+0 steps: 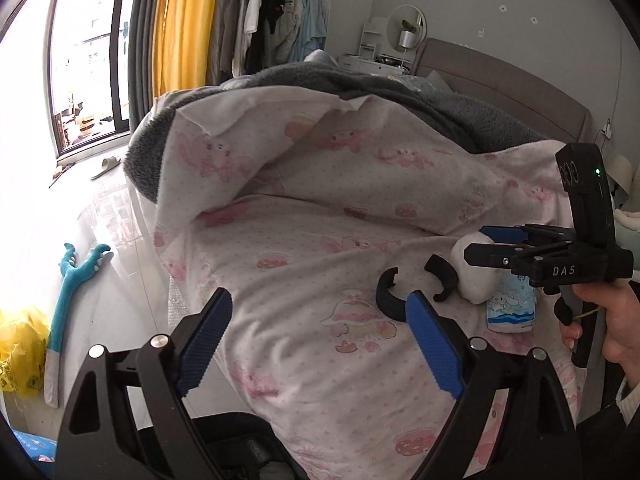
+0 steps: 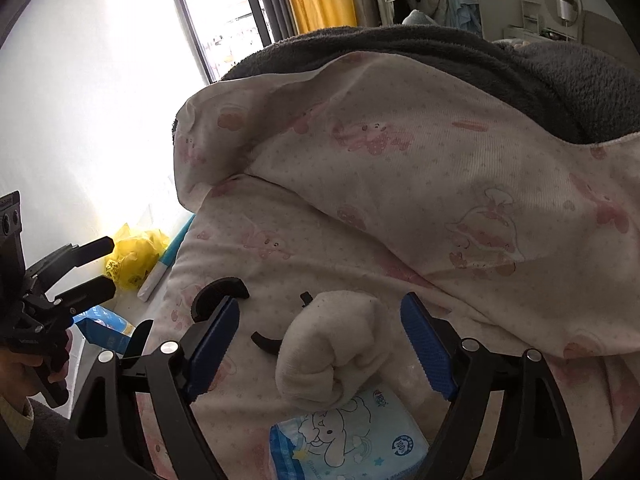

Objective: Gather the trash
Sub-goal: 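Grasp a black plastic C-piece with the left tool while the right tool grasps the white sock ball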

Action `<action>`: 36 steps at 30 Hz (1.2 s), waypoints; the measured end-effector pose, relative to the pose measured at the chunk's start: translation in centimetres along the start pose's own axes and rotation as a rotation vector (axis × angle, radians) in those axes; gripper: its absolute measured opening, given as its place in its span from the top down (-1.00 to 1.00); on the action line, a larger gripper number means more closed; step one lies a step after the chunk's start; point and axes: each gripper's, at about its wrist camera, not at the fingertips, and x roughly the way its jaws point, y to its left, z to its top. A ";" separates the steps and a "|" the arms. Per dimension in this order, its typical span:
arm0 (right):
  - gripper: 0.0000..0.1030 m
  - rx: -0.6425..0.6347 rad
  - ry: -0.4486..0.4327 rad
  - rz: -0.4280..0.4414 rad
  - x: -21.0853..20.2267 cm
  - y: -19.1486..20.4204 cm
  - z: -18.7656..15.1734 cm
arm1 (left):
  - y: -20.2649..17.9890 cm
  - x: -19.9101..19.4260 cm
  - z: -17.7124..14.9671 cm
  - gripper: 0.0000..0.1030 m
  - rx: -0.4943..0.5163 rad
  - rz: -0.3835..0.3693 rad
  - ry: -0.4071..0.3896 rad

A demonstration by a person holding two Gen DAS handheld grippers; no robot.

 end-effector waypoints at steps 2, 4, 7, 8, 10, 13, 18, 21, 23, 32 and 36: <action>-0.47 0.022 0.010 0.018 0.3 -0.6 -0.2 | -0.5 0.6 0.0 -0.72 0.005 -0.008 0.007; -0.42 0.038 0.019 0.026 0.5 -1.1 -0.5 | -0.9 1.2 0.0 -0.69 0.004 -0.020 0.013; -0.26 0.050 0.032 0.034 0.6 -1.6 -0.8 | -1.5 2.2 -0.1 -0.61 0.004 -0.044 0.025; -0.16 0.051 0.035 0.036 0.7 -1.7 -0.8 | -1.8 2.6 -0.1 -0.61 0.008 -0.047 0.029; -0.02 0.052 0.031 0.049 0.6 -1.8 -0.9 | -2.3 3.3 -0.1 -0.58 0.010 -0.055 0.035; 0.02 0.044 0.017 0.059 0.2 -1.8 -0.8 | -3.1 4.1 -0.2 -0.52 0.011 -0.070 0.045; 0.02 0.039 -0.012 0.072 -1.0 -1.9 -0.7 | -4.0 5.3 -0.4 -0.46 0.013 -0.065 0.056; 0.02 0.052 -0.049 0.080 -2.0 -2.3 -0.5 | -4.2 6.1 -0.4 -0.35 -0.001 -0.053 0.057; 0.02 0.061 -0.069 0.086 -2.6 -2.5 -0.3 | -4.3 6.6 -0.4 -0.29 -0.010 -0.043 0.055; 0.02 0.051 -0.088 0.105 -4.0 -2.5 -0.2 | -4.7 8.5 -0.5 0.04 -0.036 -0.011 0.067; 0.02 0.051 -0.085 0.109 -4.0 -2.4 -0.4 | -4.8 8.8 -0.3 0.20 -0.041 -0.010 0.068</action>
